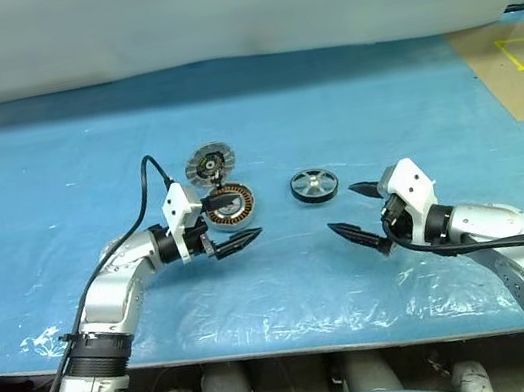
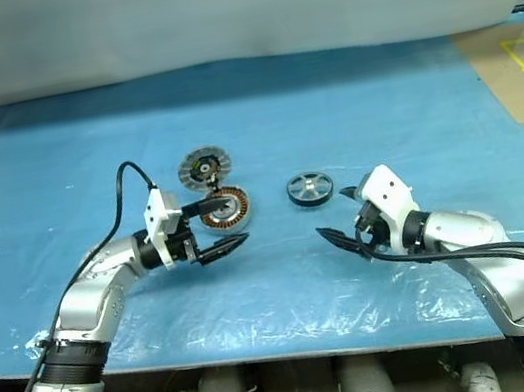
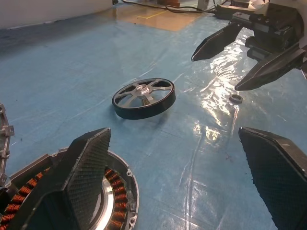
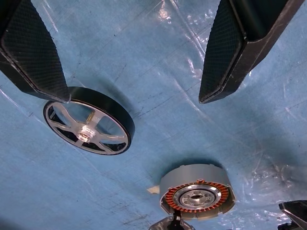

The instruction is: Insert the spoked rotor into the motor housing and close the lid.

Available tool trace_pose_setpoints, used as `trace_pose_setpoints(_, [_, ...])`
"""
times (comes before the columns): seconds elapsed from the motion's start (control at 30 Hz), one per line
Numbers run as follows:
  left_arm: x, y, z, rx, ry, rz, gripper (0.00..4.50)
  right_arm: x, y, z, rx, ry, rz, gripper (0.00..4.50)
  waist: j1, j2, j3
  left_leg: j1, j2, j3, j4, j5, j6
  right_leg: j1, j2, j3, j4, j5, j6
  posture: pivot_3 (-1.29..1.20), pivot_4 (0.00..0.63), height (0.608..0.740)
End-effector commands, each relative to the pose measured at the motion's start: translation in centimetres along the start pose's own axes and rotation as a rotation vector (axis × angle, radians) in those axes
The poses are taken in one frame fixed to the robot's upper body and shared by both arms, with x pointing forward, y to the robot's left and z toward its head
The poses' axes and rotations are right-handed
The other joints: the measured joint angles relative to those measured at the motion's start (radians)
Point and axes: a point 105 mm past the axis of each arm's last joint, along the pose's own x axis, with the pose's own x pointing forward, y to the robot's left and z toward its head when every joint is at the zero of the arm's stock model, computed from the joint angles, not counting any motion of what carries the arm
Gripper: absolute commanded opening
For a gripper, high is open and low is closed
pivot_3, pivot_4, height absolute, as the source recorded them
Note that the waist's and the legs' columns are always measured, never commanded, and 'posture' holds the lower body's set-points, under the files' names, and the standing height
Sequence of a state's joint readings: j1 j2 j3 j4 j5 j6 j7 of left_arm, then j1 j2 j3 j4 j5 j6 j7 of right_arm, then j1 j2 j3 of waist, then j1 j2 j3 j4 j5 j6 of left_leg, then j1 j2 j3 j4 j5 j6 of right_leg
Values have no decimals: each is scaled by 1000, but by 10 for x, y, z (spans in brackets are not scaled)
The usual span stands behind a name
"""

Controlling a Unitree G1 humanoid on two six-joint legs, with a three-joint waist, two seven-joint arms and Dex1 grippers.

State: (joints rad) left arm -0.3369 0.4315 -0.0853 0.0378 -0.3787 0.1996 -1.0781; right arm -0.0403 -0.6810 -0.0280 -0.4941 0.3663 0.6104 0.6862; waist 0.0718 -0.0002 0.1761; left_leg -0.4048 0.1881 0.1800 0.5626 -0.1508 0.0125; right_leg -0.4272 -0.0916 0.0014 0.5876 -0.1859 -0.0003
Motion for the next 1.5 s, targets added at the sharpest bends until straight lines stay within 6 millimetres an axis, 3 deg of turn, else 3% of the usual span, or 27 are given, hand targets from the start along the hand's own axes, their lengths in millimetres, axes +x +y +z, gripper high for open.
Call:
trace_pose_setpoints(0.03, [-1,0,5,32,-10,-5,4500,-4,-1,10,-47,-28,-7,4480,0,0,0,0,0,0,0,0,0,0,0,0,0,0,0,0,150,740])
trace_pose_setpoints(1.2, [0,-4,10,65,-2,-41,4500,-4,-3,11,-49,-31,-15,4480,0,0,0,0,0,0,0,0,0,0,0,0,0,0,0,0,150,740])
trace_pose_setpoints(1.5, [2,-10,3,77,18,-76,4500,-31,-5,-29,-58,145,-32,4480,6,0,0,0,0,0,0,0,0,1,0,0,0,0,0,0,150,740])
